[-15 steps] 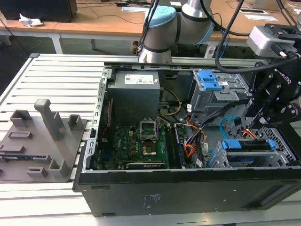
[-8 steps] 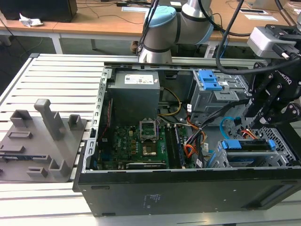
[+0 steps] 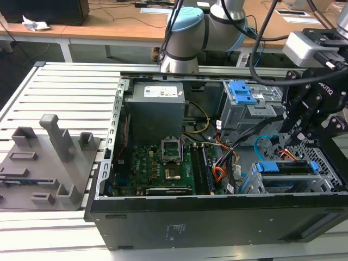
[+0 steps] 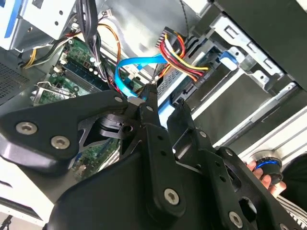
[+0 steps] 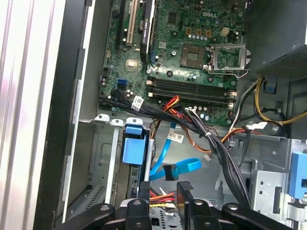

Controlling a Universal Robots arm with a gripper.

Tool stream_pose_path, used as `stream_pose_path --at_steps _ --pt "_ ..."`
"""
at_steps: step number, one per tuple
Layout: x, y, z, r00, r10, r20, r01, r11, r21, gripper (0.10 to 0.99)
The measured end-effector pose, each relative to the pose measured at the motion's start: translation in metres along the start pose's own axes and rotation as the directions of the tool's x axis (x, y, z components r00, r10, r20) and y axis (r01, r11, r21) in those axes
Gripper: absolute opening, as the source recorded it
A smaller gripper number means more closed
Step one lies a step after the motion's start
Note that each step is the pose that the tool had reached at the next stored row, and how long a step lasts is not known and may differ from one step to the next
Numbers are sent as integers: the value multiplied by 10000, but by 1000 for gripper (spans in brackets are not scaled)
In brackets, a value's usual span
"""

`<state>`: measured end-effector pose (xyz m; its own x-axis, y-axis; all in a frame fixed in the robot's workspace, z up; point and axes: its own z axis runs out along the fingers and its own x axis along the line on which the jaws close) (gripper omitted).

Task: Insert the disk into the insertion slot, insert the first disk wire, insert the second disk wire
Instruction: 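Insert the second disk wire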

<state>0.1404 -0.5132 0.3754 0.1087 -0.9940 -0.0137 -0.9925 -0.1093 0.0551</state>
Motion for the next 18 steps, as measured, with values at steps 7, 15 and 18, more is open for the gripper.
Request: stream_pose_path --at_steps 7,15,18 --pt "-40 153 81 10000 -89 0 89 10000 8 361" --pt "-41 170 146 9986 -520 -121 520 9986 -14 361" --pt "-41 170 146 9986 -520 -123 520 9986 -14 345"
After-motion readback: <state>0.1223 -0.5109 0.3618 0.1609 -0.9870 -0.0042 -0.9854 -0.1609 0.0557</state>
